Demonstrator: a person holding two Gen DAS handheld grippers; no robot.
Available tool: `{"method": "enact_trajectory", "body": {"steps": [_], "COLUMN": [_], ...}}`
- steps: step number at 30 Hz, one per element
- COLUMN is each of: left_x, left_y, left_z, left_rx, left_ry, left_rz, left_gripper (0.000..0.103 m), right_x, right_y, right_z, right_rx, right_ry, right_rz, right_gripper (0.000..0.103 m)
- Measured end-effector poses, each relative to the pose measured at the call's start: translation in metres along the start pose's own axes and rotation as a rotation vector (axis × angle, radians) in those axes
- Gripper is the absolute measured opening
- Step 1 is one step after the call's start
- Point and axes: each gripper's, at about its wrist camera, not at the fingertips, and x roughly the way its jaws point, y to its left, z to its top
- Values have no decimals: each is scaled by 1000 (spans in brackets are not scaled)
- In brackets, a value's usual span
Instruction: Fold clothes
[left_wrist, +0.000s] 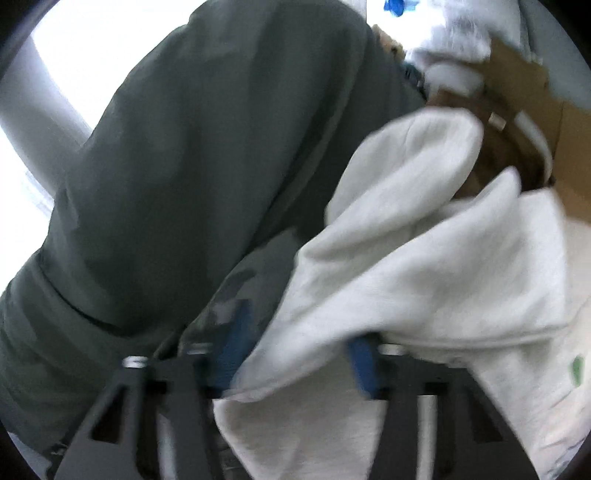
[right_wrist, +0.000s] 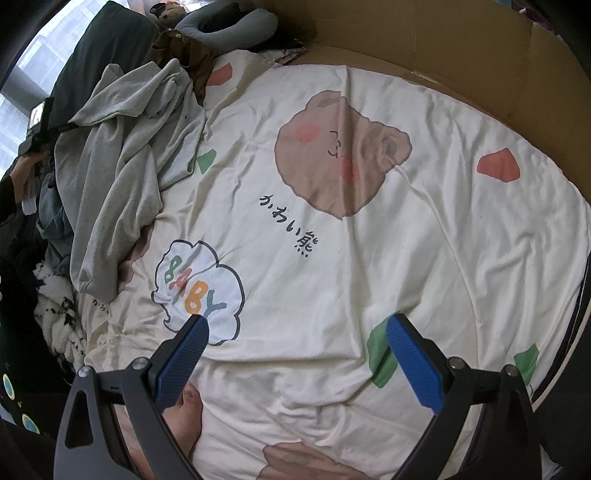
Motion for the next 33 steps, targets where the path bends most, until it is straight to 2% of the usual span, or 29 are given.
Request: {"method": "enact_trajectory", "body": {"steps": [1,3,10,17,21,28,33], "left_x": [-3,-13,-53,-92,-130,-169,-202], "left_y": [-1,-4,-18,-25,-37,-56,-51], "left_z": [4,13,48,67,69,60,53], "left_rx": [-3,-11,-137,-167,-142,-145,-147], "left_ry": [-5,-32,-96,-139,-166,-176,-196], "left_rz": [-17,-58,-199,-277,-336,-434,-467], "left_gripper": [22,11,8,5,5,4,4], "right_x": [1,1,1,0,-1,-7,-3], "right_y": [0,1,4,4,2,2,0], "right_z": [0,0,0,1,2,4,6], "right_rx": [1,-2,-10,-8,-2,-1,12], "right_ry": [1,1,0,-6,-12,-32,-28], "right_rz": [1,4,9,11,14,24,35], "right_gripper": [98,98,98,98,98,98,98]}}
